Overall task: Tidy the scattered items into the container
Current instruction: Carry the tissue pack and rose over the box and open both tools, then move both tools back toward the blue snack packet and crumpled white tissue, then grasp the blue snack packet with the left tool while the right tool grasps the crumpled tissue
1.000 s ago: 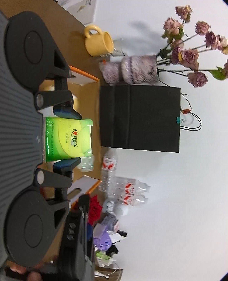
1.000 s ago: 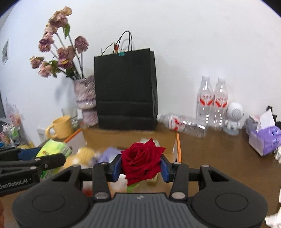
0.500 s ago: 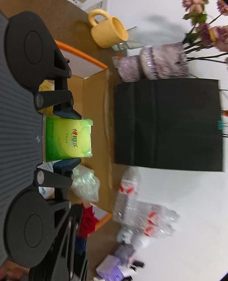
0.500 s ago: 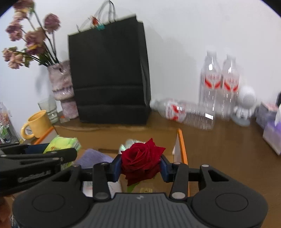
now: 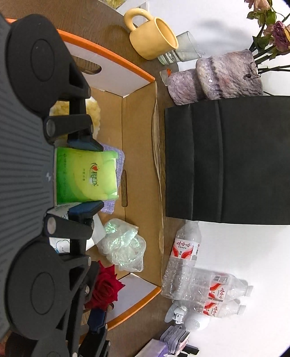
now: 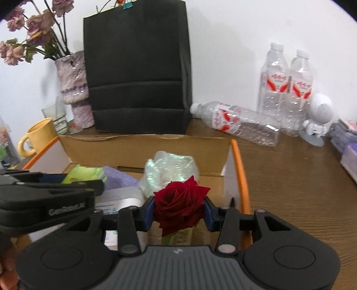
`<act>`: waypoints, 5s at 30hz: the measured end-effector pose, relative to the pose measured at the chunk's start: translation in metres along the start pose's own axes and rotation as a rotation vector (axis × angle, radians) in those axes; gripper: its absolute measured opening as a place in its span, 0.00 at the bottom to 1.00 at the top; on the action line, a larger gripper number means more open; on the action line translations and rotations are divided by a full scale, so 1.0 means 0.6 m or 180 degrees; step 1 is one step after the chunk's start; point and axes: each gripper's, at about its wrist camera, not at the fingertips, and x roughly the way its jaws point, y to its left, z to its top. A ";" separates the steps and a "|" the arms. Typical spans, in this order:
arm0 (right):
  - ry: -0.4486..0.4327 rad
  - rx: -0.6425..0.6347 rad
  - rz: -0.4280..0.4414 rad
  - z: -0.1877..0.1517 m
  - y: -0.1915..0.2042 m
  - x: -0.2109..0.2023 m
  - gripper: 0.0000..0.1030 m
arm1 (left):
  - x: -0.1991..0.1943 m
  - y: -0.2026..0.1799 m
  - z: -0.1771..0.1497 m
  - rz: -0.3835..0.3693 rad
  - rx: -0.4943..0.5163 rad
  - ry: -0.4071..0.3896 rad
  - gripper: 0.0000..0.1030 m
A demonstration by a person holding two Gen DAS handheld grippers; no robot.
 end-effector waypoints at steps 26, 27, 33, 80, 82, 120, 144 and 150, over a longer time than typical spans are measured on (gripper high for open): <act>-0.0267 -0.0039 0.0134 0.017 0.022 -0.069 1.00 | -0.129 0.084 -0.020 0.0401 -0.0211 -0.0448 1.00; -0.0294 -0.0063 0.0123 0.016 0.026 -0.075 1.00 | -0.133 0.088 -0.022 0.0383 -0.0230 -0.0449 1.00; -0.0397 -0.0097 0.0145 0.005 0.047 -0.109 1.00 | -0.160 0.103 -0.043 0.0321 -0.0242 -0.0461 1.00; -0.0531 -0.0254 -0.0035 -0.294 0.102 -0.297 1.00 | -0.319 0.137 -0.330 0.0015 -0.0324 -0.0748 1.00; -0.0519 -0.0249 -0.0053 -0.304 0.101 -0.294 1.00 | -0.316 0.129 -0.337 0.0021 -0.0281 -0.0744 1.00; -0.0673 -0.0350 -0.0323 -0.320 0.114 -0.300 1.00 | -0.315 0.109 -0.360 0.0327 -0.0231 -0.0948 1.00; -0.0649 -0.0315 -0.0263 -0.319 0.110 -0.298 1.00 | -0.316 0.111 -0.361 0.0306 -0.0257 -0.0937 1.00; -0.0624 -0.0301 -0.0303 -0.319 0.110 -0.297 1.00 | -0.317 0.109 -0.361 0.0280 -0.0215 -0.0962 1.00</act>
